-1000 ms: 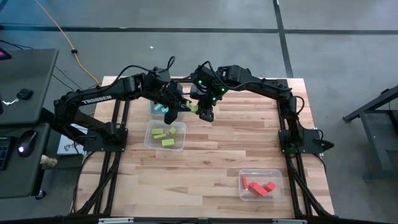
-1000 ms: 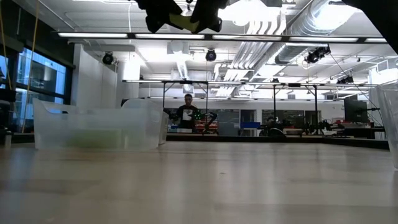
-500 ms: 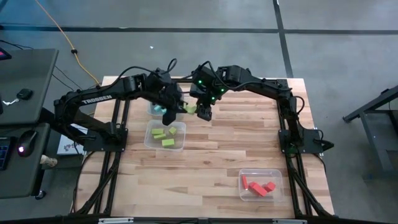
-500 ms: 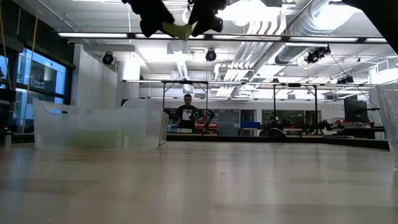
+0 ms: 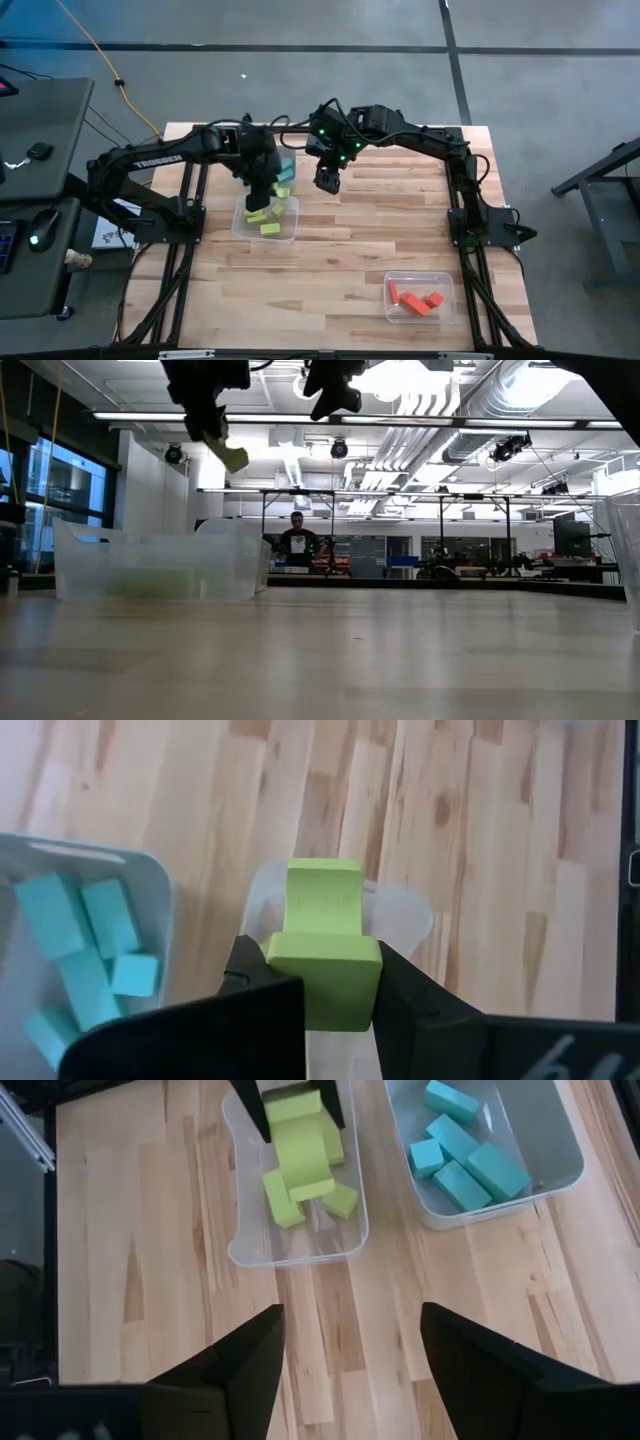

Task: Sort & place blocks by color
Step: Put the green block into the left transparent bin

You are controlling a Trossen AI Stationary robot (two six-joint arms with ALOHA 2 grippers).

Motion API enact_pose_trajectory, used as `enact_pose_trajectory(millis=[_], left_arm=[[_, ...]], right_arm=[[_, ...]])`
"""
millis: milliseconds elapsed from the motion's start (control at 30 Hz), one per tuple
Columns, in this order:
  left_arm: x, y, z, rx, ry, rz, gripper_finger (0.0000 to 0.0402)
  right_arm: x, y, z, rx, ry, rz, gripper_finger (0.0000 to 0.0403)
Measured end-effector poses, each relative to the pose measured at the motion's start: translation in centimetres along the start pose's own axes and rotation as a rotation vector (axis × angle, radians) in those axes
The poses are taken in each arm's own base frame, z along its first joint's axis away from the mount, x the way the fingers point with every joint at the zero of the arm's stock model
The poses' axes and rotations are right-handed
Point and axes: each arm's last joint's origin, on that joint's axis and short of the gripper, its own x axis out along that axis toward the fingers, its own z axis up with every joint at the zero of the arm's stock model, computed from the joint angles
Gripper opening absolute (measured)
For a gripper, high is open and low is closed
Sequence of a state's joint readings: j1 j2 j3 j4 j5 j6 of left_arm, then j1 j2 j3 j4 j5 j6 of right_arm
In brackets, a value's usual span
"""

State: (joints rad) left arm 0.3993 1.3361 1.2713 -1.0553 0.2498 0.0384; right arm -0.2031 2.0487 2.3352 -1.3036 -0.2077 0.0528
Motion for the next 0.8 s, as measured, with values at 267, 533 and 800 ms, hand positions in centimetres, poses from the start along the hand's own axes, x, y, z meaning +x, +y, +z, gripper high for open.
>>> enact_pose_trajectory(millis=[267,533,800], left_arm=[[3.4,0.0,-1.7,-0.037,0.065,-0.020,0.0025],[6.4,-0.1,-2.9,-0.029,0.049,-0.043,0.0027],[8.8,0.4,-4.1,-0.082,0.060,-0.043,0.0027]], right_arm=[[0.0,0.0,0.0,0.000,0.000,0.000,0.0225],[0.0,-0.2,0.0,0.000,-0.003,-0.063,0.0225],[0.0,-0.3,0.0,-0.005,-0.004,-0.094,0.0225]])
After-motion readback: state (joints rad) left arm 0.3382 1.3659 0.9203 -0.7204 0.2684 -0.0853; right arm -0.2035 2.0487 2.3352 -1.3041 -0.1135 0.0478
